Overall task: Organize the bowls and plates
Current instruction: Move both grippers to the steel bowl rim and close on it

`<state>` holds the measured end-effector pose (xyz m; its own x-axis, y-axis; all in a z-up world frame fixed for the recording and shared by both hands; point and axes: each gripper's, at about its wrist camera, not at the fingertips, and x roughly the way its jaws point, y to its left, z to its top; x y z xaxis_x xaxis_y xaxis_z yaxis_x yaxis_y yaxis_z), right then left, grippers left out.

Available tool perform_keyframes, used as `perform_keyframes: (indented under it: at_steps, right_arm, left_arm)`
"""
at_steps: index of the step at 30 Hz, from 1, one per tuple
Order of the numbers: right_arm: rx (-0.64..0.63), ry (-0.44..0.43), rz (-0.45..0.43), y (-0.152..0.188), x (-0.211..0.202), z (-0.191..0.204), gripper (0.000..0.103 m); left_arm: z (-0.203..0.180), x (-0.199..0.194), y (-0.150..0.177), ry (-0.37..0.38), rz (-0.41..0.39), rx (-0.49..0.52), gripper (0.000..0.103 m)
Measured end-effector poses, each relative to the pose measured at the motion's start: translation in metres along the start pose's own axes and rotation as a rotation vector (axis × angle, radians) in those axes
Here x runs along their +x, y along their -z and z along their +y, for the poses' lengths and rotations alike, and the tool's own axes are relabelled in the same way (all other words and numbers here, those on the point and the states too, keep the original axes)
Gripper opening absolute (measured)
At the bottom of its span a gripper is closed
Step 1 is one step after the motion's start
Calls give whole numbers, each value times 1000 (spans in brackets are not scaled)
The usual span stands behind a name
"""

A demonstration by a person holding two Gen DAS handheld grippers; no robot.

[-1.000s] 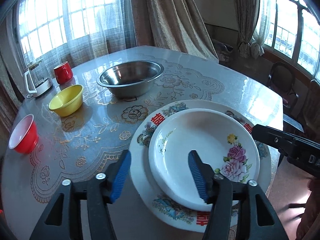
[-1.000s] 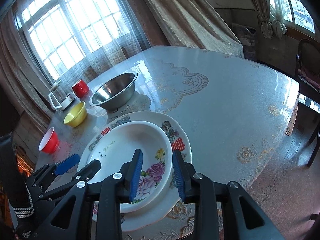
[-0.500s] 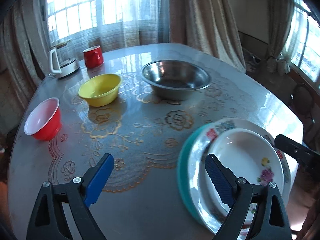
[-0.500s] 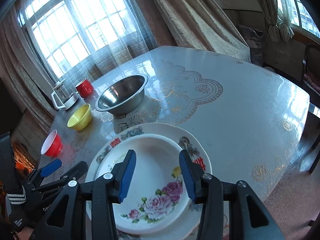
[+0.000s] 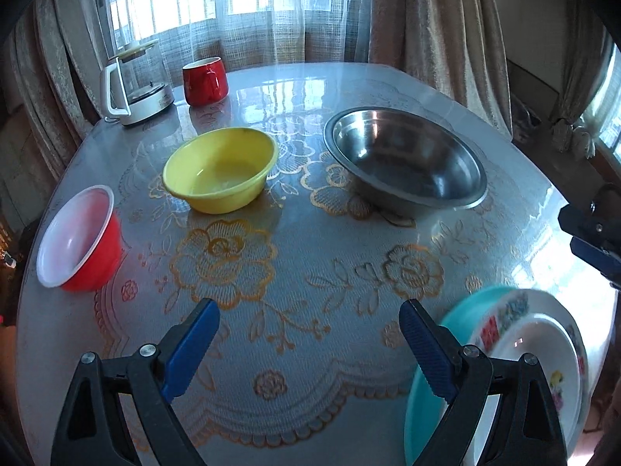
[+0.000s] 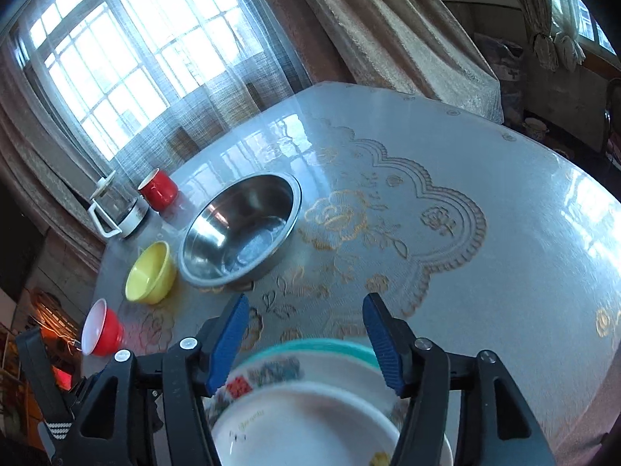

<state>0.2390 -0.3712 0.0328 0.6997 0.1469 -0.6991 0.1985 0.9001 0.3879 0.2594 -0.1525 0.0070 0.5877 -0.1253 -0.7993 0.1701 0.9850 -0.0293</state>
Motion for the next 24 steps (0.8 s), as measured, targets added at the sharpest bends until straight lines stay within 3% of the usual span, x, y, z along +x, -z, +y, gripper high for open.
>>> perform_keyframes:
  at_steps: [9,17,19,20,21,24]
  right_arm:
    - [42,-24,85,-49,65,3,62]
    - [49,-19,175,-66,122,9,62]
    - [62,-42,191,-66,132,5,50]
    - [60,-35,206,-65,135,4,37]
    - [57,-27,220,-63,138,2,32]
    - [78,-53,233,-57,138,-6,30]
  left_arm:
    - [8,23,-28,27,3,-40,94]
    - [7,36,-45,72,-2,-49,94]
    - [6,37,-47,74,-12,-49,94]
    - [5,38,-48,81,-15,-49,94]
    - [4,39,-50,94,-19,-51,94]
    - [1,43,-54,119,-18,-55,94]
